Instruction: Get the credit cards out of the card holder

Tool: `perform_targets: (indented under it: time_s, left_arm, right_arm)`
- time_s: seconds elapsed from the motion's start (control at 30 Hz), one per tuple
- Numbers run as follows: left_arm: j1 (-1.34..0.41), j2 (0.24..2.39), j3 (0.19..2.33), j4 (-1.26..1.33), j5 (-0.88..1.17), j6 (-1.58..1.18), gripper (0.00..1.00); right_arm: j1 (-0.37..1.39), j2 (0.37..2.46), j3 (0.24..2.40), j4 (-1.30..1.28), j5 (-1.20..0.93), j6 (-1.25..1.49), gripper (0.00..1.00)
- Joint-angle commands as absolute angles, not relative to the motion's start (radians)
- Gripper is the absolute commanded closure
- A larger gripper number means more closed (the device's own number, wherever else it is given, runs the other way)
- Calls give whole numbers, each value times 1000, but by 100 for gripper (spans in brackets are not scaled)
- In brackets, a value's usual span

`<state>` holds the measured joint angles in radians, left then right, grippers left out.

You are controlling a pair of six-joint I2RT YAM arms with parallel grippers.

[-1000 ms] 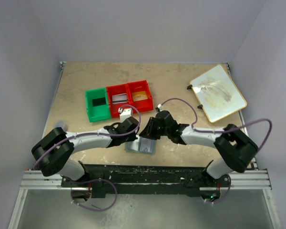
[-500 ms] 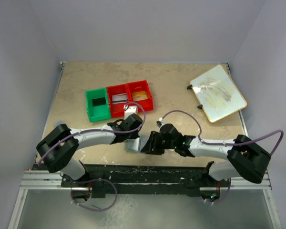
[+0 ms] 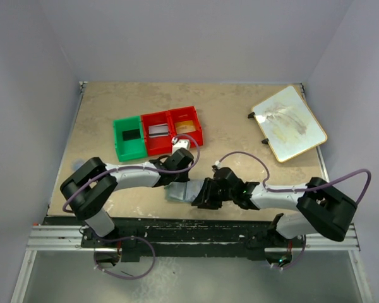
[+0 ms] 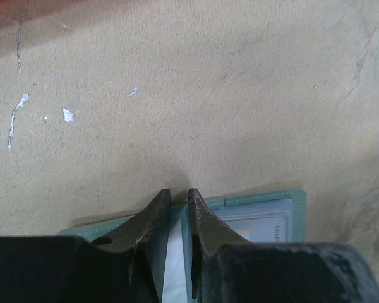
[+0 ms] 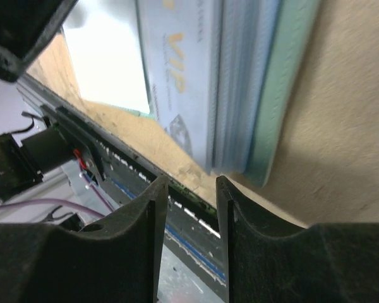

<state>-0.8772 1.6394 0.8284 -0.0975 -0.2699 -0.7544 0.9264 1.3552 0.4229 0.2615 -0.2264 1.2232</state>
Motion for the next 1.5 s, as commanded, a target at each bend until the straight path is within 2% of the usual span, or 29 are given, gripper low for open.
perform_targets:
  time_s: [0.0,0.23,0.73,1.0,1.17,1.3,1.47]
  left_arm:
    - [-873,1634,813,-89,-246,-729,85]
    - [-873,1540,713,-77,-227,-778,85]
    - [-874,1358,586,-127,-236,-862,83]
    - [-892,1278,454,38,-105,-967,81]
    - [-943,1295,447,117,-109,-1013,81]
    - [-979,1301,488,48,-177,-1015,81]
    - [-981,1206,478,-56,-289,-1029,81]
  right_arm:
    - [876,1390,387,380,-226,1257,59]
    - [764,1495,391,579,-304,1269,58]
    - [675,1620,649,395,-357,1052,55]
    - [671,1696,760,393,-380,987,55]
    - [668,1740,840,354,-406,929,55]
    - [663,1735,885,246,-344,881,55]
    - [658,1640,945,48,-154,815,52]
